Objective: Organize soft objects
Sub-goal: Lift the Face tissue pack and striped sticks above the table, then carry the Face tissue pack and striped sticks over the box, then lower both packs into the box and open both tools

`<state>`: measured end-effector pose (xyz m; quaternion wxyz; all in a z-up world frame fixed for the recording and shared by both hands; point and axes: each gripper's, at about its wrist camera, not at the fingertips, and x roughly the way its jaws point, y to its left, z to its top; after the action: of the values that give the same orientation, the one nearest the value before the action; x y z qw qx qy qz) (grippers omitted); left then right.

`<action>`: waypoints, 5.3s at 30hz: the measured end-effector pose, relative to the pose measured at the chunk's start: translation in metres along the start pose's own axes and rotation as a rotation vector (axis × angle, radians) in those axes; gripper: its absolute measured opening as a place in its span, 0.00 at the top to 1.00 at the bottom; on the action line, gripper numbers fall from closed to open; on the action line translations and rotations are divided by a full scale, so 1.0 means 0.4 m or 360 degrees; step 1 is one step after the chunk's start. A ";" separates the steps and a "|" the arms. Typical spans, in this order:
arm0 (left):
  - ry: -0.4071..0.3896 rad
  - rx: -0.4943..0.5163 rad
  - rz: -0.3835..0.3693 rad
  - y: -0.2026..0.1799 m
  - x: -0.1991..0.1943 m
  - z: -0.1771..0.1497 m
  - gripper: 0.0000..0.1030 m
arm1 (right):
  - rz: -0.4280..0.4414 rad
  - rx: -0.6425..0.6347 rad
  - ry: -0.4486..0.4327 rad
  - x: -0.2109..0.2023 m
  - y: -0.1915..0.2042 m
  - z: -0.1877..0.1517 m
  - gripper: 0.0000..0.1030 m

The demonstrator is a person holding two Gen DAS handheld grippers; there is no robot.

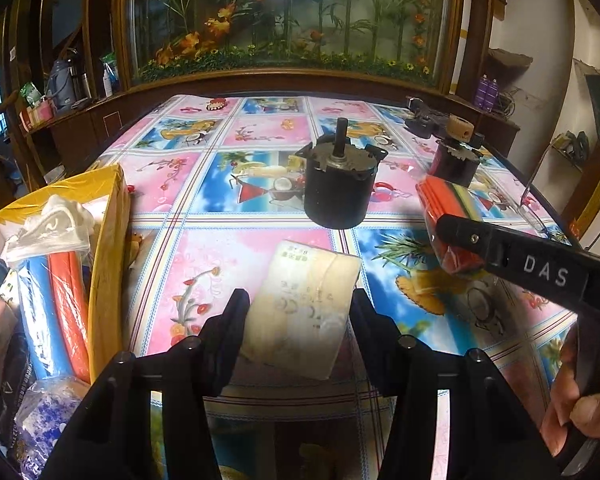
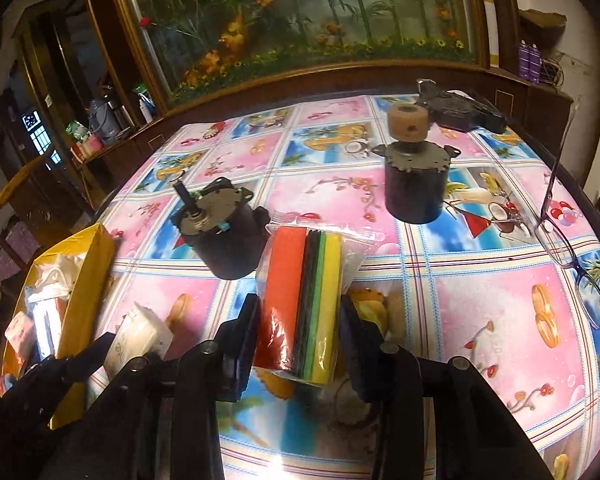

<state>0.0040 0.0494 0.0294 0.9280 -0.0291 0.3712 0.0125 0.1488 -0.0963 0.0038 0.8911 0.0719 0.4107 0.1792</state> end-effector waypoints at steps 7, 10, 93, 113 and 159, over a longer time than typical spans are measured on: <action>-0.0097 0.0020 0.0042 -0.007 -0.026 0.005 0.51 | 0.0018 -0.0037 -0.0097 -0.039 0.028 -0.017 0.60; -0.0143 0.0031 0.0072 -0.010 -0.039 0.007 0.51 | 0.0035 -0.0037 -0.0121 -0.048 0.032 -0.023 0.60; -0.0661 -0.0086 0.0292 0.083 -0.309 -0.052 0.50 | 0.0310 -0.0244 -0.0377 -0.173 0.220 -0.089 0.60; -0.0600 -0.0372 0.0384 0.328 -0.365 -0.111 0.50 | 0.0444 -0.0432 -0.0284 -0.157 0.386 -0.135 0.60; -0.0204 -0.0675 0.0411 0.533 -0.248 -0.168 0.50 | 0.0753 -0.0540 0.0148 0.106 0.594 -0.135 0.58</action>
<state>-0.1237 0.2578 0.0398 0.9135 -0.1746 0.3014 0.2102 0.0715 0.1385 0.0039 0.8040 0.0073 0.3871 0.4513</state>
